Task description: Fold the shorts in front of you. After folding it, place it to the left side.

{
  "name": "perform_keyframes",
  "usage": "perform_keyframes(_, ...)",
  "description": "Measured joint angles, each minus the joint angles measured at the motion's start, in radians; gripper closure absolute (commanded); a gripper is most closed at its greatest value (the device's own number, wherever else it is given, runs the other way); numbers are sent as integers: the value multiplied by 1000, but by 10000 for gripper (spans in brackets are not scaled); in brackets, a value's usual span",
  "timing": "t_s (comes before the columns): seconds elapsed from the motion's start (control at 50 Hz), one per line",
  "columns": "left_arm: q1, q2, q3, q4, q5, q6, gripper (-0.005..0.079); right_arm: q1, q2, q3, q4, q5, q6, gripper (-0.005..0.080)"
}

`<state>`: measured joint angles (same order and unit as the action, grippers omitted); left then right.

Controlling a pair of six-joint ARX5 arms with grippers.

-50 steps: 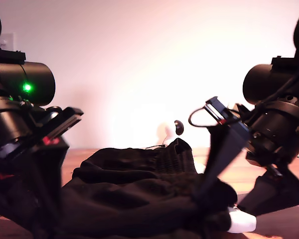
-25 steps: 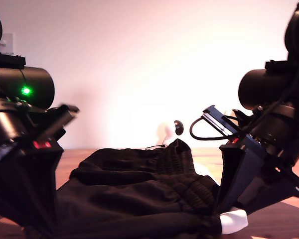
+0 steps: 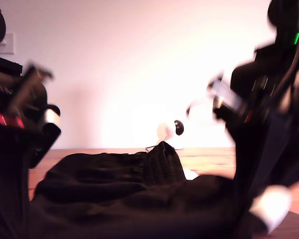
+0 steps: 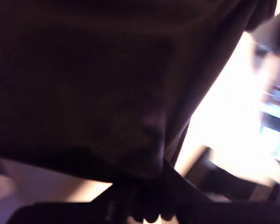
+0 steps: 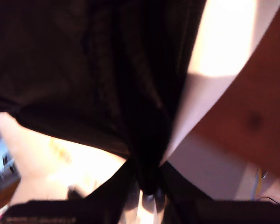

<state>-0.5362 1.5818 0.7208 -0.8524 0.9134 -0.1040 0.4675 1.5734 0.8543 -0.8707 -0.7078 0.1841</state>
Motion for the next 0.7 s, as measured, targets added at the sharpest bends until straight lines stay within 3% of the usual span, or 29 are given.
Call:
perform_keyframes(0.28, 0, -319, -3, -34, 74, -55, 766, -1, -83, 159, -163, 8, -32, 765)
perform_keyframes(0.5, 17, -402, 0, -28, 74, -133, 766, -1, -83, 236, -190, 9, -32, 765)
perform_keyframes(0.7, 105, -421, 34, 14, 33, -145, 766, -1, -83, 338, -181, 77, -27, 765)
